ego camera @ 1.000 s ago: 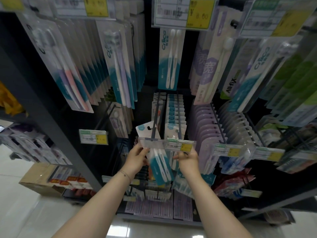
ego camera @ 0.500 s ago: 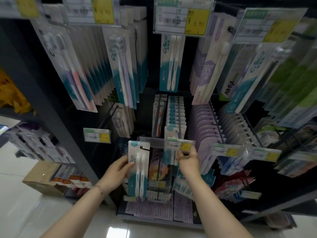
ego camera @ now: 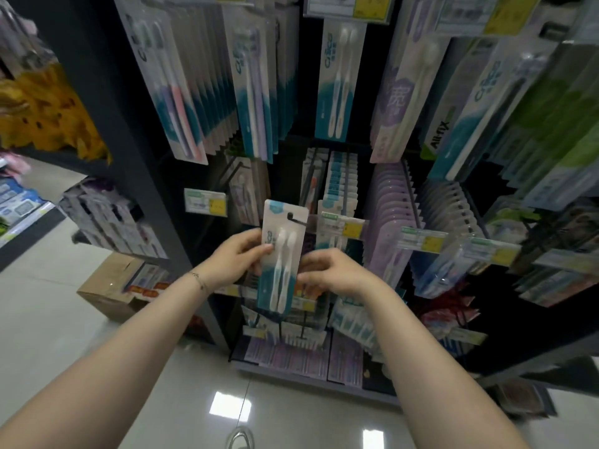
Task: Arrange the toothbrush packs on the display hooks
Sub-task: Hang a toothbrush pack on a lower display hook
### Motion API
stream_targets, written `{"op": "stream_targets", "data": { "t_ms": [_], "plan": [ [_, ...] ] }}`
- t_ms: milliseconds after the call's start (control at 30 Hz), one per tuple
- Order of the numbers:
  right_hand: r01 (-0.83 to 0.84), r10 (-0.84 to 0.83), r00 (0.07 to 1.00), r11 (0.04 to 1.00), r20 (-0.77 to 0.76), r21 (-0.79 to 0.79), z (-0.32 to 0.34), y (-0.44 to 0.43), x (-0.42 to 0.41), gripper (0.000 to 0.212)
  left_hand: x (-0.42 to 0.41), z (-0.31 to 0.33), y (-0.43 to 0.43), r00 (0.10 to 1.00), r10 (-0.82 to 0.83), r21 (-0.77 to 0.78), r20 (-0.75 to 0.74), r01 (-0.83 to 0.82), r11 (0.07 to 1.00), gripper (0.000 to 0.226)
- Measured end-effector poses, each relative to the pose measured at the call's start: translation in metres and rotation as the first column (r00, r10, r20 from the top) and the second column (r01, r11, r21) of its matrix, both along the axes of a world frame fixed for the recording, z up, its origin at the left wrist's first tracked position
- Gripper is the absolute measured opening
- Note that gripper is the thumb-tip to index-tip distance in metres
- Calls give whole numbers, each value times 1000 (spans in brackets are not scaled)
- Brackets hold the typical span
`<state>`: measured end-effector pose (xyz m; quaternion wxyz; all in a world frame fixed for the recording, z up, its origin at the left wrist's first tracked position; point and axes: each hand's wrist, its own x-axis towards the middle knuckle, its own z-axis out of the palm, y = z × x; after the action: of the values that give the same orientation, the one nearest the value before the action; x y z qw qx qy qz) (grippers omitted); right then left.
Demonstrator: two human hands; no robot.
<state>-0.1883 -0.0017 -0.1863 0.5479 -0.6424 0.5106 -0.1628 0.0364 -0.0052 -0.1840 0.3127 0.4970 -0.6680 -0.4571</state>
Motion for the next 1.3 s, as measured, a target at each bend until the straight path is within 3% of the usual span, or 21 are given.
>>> {"op": "stream_targets", "data": {
  "t_ms": [100, 333, 533, 833, 967, 1300],
  "plan": [
    [-8, 10, 1000, 997, 19, -71, 13, 7, 1, 14, -8, 13, 5, 999, 2, -26, -46, -3, 1000, 20],
    [199, -133, 963, 937, 235, -287, 66, 2, -4, 12, -26, 56, -2, 974, 83, -146, -212, -116, 982, 14],
    [473, -316, 845, 817, 432, -329, 102, -20, -12, 18, -47, 95, -26, 944, 125, -169, -306, -183, 968, 5],
    [624, -436, 765, 683, 474, -380, 144, -59, -8, 9, -75, 137, -69, 936, 210, -180, -283, -267, 947, 7],
    [627, -416, 771, 632, 483, -455, 161, -76, -2, 21, -80, 154, -88, 901, 247, -157, -355, -318, 935, 12],
    [671, -450, 740, 533, 499, -515, 177, -104, 8, 17, -76, 172, -120, 899, 187, -237, -395, -297, 925, 10]
  ]
}}
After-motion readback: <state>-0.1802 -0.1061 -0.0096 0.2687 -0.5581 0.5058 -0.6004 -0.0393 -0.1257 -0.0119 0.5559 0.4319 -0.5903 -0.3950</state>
